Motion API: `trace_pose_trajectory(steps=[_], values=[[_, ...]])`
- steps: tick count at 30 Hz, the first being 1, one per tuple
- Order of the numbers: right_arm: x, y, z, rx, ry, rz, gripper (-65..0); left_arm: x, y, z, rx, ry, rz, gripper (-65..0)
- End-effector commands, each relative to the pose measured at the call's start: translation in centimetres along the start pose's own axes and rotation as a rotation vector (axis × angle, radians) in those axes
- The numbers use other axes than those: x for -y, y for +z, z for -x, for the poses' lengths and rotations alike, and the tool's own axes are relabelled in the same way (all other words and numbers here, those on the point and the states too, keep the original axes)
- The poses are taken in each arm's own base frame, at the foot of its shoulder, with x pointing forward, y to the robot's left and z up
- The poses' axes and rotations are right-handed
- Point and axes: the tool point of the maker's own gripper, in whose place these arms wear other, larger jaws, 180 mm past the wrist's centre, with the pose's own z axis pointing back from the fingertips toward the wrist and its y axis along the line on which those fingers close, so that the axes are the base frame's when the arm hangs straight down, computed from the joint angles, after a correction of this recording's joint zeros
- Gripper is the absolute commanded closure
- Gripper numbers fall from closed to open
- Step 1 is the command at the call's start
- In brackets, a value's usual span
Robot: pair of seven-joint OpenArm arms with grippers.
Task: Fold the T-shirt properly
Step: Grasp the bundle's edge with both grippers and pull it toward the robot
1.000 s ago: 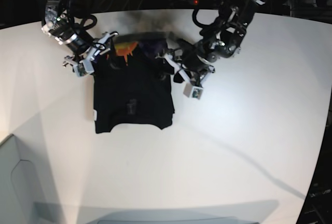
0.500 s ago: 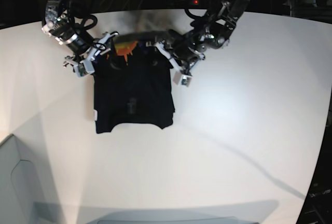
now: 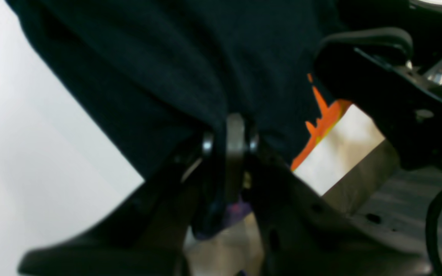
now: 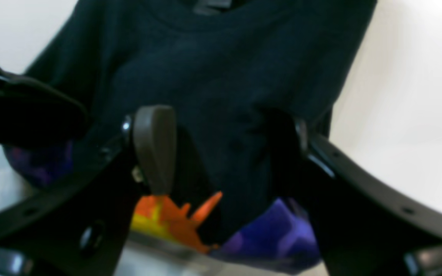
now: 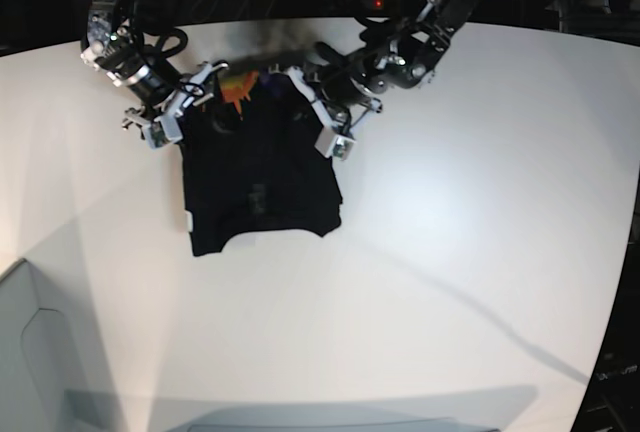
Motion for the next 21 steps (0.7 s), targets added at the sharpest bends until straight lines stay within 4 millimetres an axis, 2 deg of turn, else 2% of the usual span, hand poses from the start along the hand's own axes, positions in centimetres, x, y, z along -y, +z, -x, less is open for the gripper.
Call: trace_pose_trajectory(steps=[1, 7, 11, 14, 19, 21], values=[[0.0, 0.1, -1.1, 0.042, 0.007, -0.007, -38.6, 1.4, 0.7, -1.6, 0.058, -0.009, 0.037, 0.0], [0.0, 0.1, -1.2, 0.042, 0.008, -0.007, -38.6, 2.4, 2.0, -0.2, 0.045, -0.022, 0.058, 0.0], [-0.1, 0.1, -1.1, 0.041, 0.008, -0.010, -38.6, 1.8, 2.2, 1.2, 0.012, -0.014, 0.045, 0.0], [-0.2, 0.1, -1.1, 0.039, 0.008, -0.012, -38.6, 1.6, 2.2, 1.5, 0.002, -0.017, 0.039, 0.0], [-0.3, 0.0, -1.1, 0.041, 0.005, -0.014, -38.6, 2.1, 1.3, 3.8, -0.071, -0.038, 0.055, 0.0], [-0.3, 0.0, -1.1, 0.041, 0.005, -0.014, -38.6, 1.9, 1.1, 3.4, -0.069, -0.050, 0.050, 0.0]])
